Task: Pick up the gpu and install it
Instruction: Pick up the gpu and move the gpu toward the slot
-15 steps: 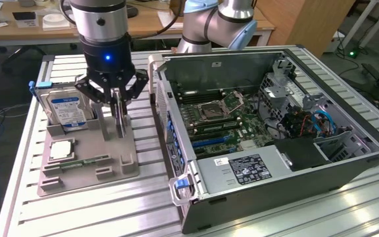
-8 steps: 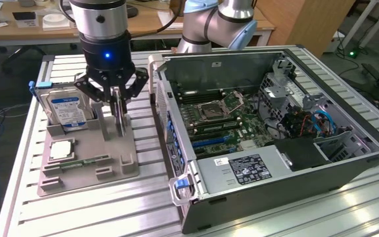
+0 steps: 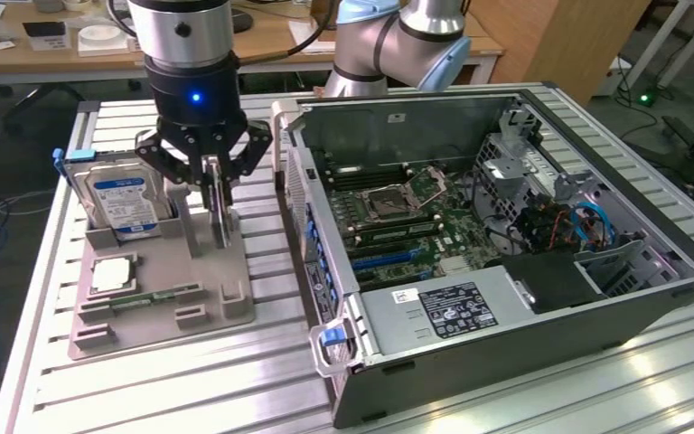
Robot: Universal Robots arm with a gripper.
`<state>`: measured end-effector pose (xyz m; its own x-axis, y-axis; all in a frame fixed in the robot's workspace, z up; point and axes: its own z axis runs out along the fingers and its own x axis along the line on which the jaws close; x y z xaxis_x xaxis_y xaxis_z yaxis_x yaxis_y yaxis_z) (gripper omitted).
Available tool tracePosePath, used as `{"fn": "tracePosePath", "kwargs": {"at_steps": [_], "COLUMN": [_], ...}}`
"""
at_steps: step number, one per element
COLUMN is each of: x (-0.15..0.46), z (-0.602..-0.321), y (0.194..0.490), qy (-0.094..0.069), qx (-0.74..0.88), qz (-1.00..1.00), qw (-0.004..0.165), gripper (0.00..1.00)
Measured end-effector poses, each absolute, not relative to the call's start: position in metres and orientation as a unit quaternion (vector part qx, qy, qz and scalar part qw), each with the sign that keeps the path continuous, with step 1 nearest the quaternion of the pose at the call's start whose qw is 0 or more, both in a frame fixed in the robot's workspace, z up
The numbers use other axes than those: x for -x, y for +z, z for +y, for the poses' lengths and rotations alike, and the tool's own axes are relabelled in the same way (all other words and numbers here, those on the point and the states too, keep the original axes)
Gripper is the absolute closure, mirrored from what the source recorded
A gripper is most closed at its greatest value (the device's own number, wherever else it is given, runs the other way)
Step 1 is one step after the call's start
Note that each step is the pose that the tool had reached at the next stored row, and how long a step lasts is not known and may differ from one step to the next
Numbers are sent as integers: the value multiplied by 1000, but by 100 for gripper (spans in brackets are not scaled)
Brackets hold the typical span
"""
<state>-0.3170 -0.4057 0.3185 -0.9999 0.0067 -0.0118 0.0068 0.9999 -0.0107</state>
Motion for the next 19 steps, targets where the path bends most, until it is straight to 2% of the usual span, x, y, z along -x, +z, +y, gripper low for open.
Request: {"fn": "tracePosePath", "kwargs": {"at_steps": [19], "x": [317], "z": [-406], "y": [352], "qy": [-5], "qx": [-3], "qz": [1000], "qw": [6], "gripper": [72]}}
